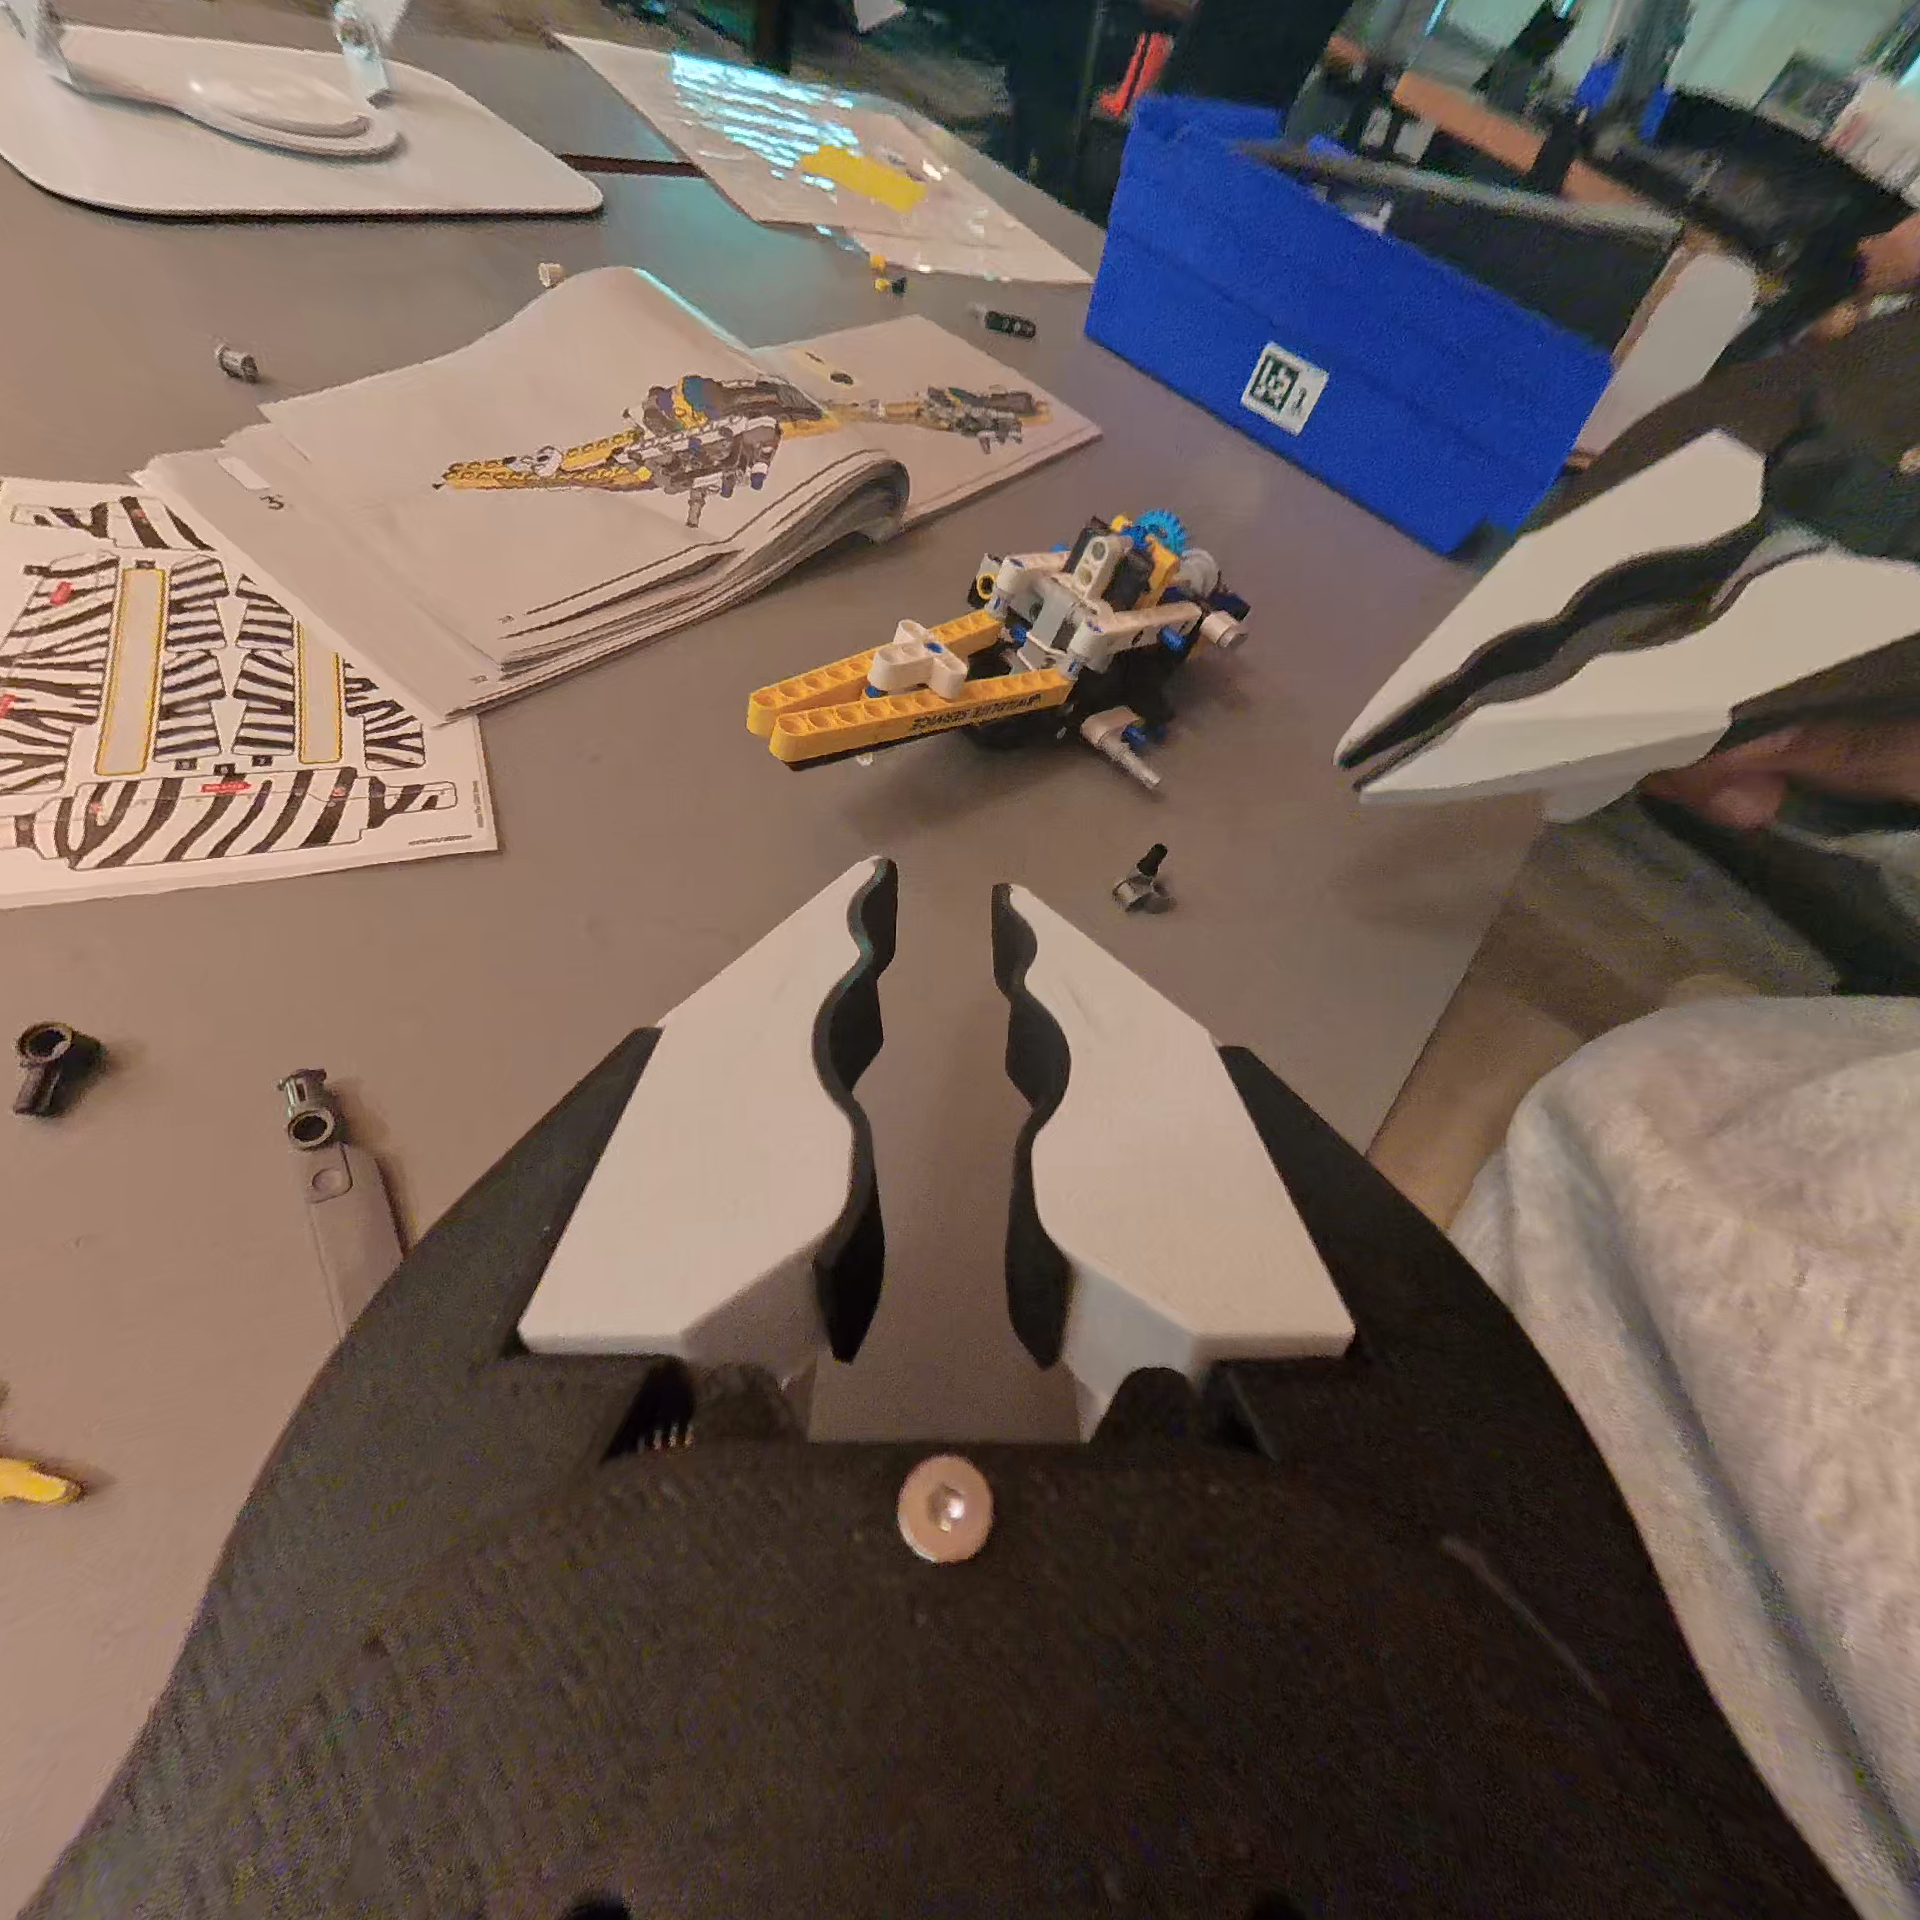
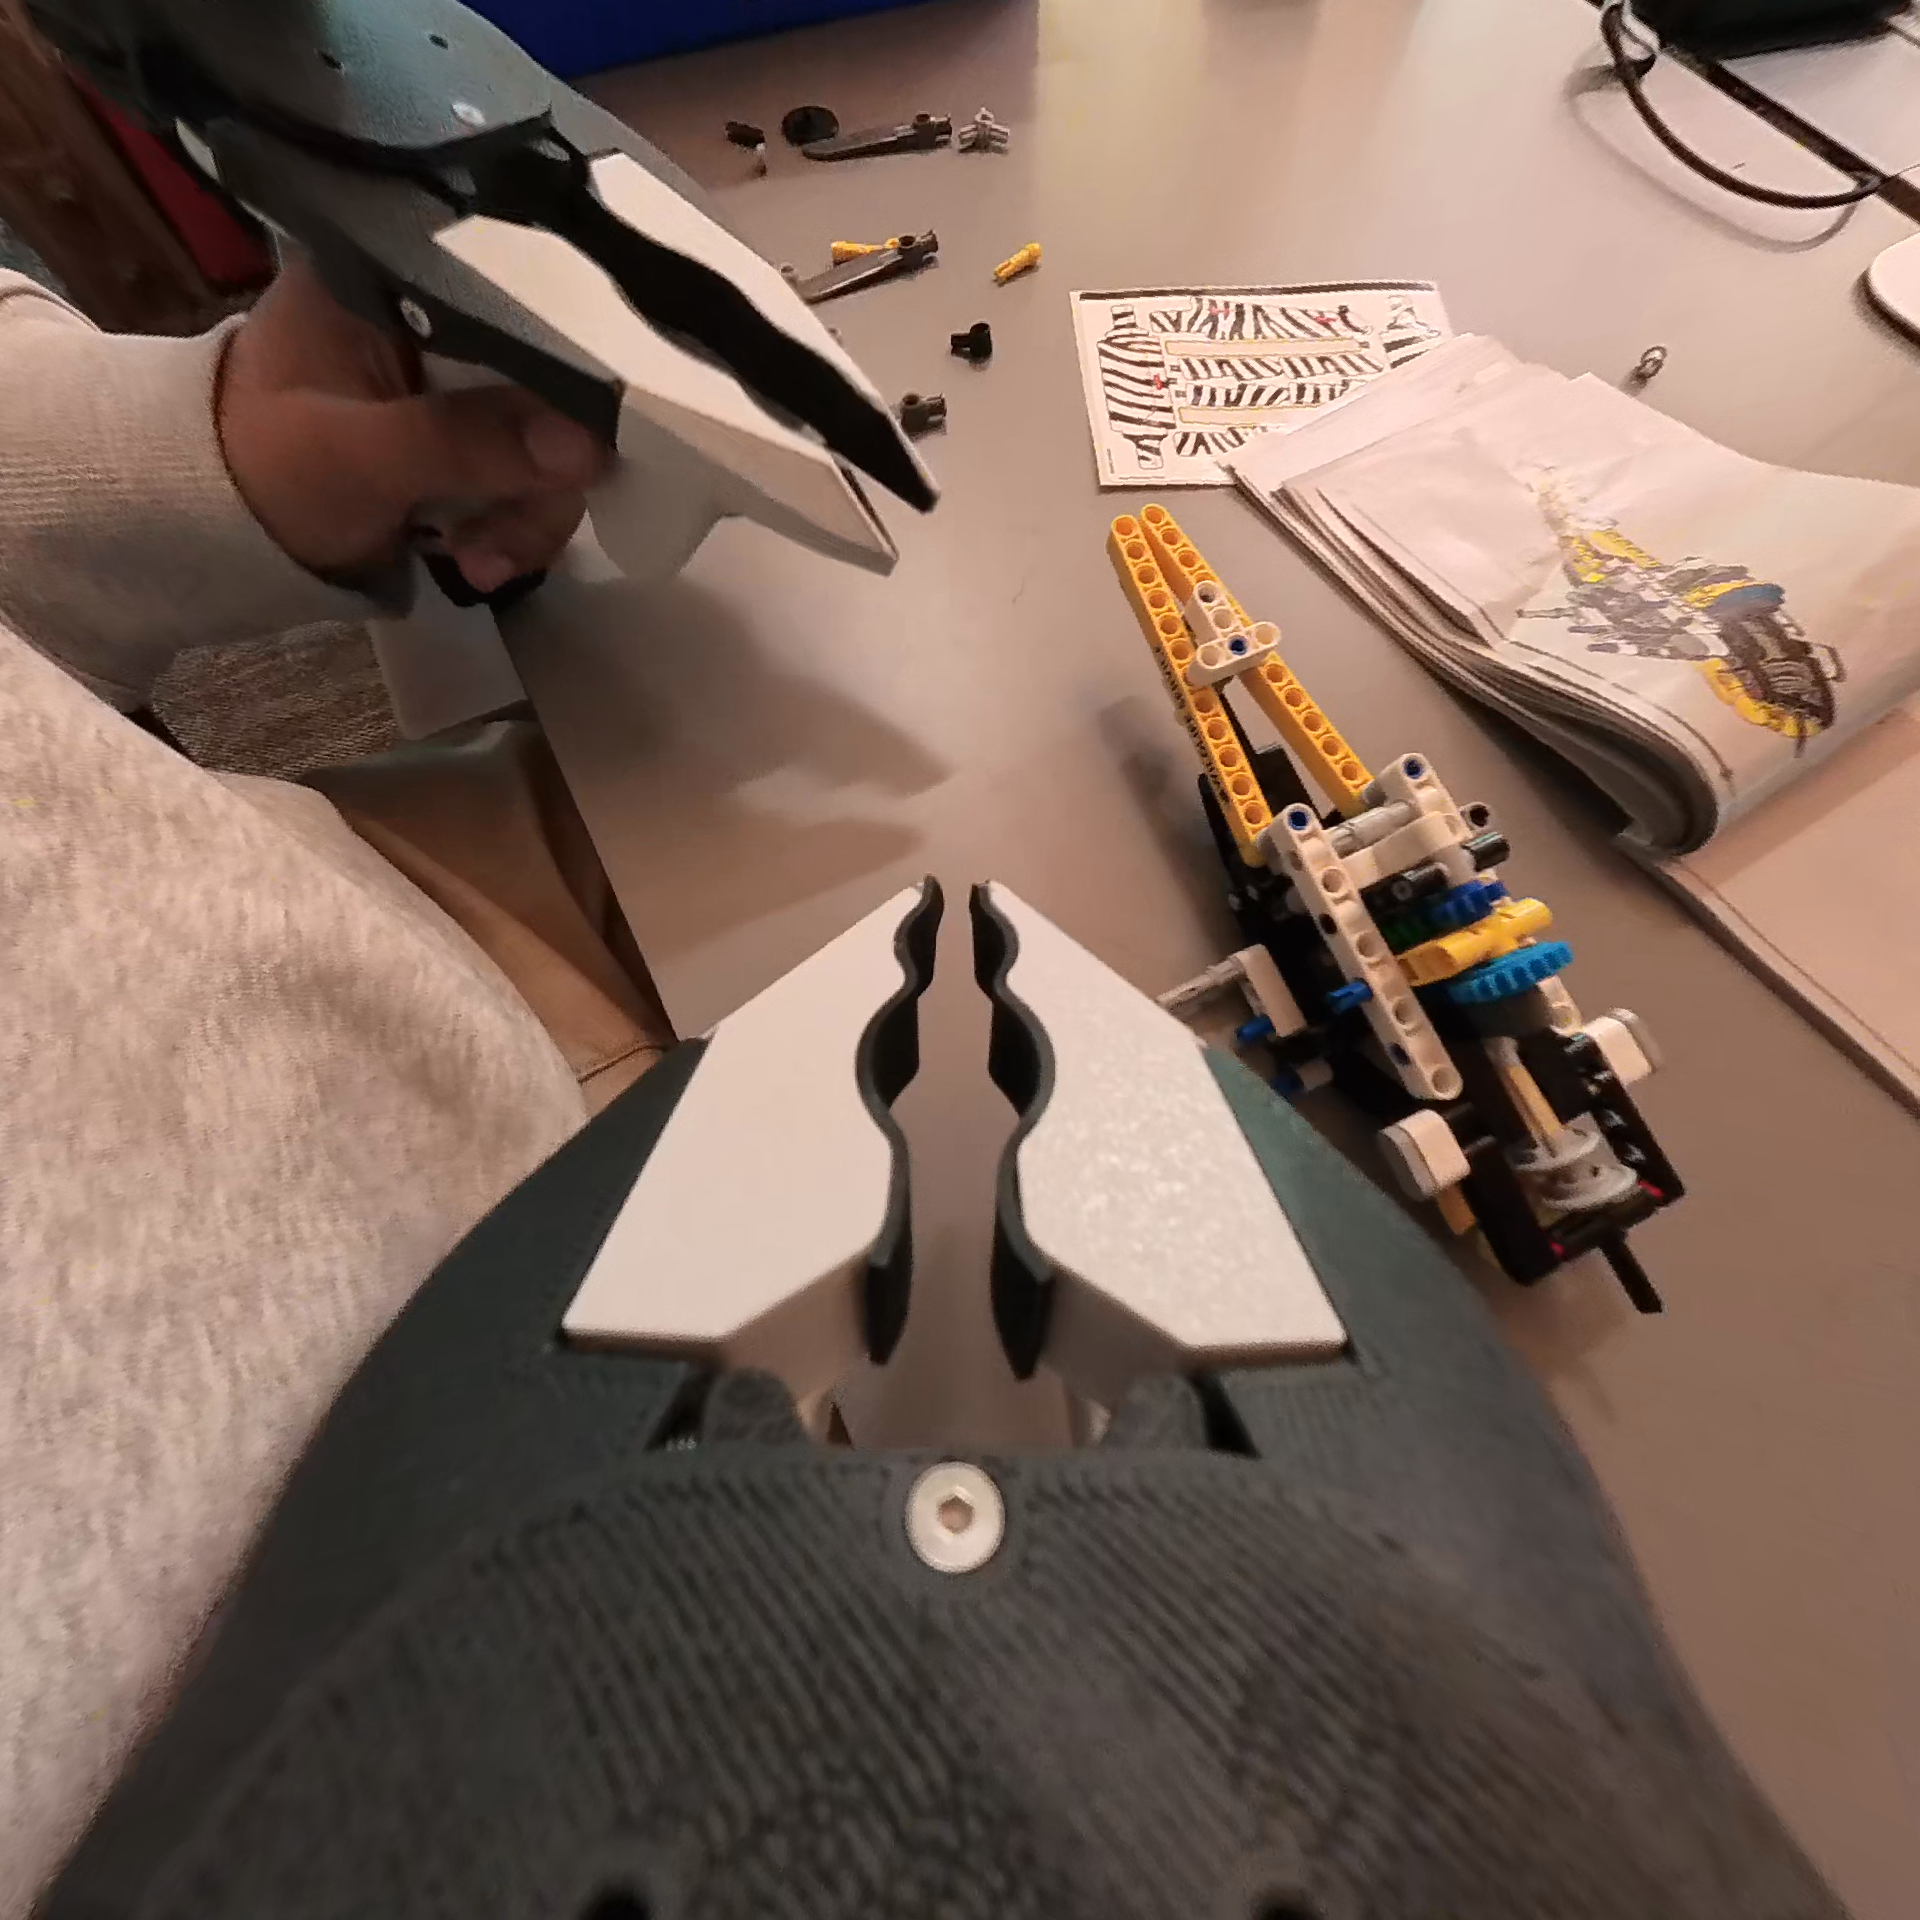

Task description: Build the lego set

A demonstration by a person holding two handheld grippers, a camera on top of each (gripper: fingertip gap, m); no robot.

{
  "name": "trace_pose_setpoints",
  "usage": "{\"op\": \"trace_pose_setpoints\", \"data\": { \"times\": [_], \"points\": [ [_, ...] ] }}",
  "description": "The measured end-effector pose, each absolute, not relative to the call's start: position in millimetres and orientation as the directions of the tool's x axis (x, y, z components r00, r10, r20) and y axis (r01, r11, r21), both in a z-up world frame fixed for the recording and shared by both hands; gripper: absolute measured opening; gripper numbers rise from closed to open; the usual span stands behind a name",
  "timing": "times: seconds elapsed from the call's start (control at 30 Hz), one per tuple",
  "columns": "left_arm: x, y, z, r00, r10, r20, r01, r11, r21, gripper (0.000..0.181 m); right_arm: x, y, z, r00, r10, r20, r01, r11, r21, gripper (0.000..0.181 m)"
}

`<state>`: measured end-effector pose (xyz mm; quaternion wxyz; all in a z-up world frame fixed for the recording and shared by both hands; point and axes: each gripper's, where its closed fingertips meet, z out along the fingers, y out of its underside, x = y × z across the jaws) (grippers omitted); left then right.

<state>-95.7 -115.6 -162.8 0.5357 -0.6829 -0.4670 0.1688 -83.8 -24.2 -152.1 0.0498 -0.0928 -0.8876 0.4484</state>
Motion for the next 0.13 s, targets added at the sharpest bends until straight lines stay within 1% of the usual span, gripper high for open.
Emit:
{"op": "trace_pose_setpoints", "data": {
  "times": [0.13],
  "points": [
    [-95.9, -110.0, -169.7, 0.509, 0.839, 0.193, 0.46, -0.075, -0.885, 0.017, -87.0, -22.2, -150.8, -0.976, 0.215, 0.017, 0.113, 0.574, -0.811, 0.005]
  ]
}}
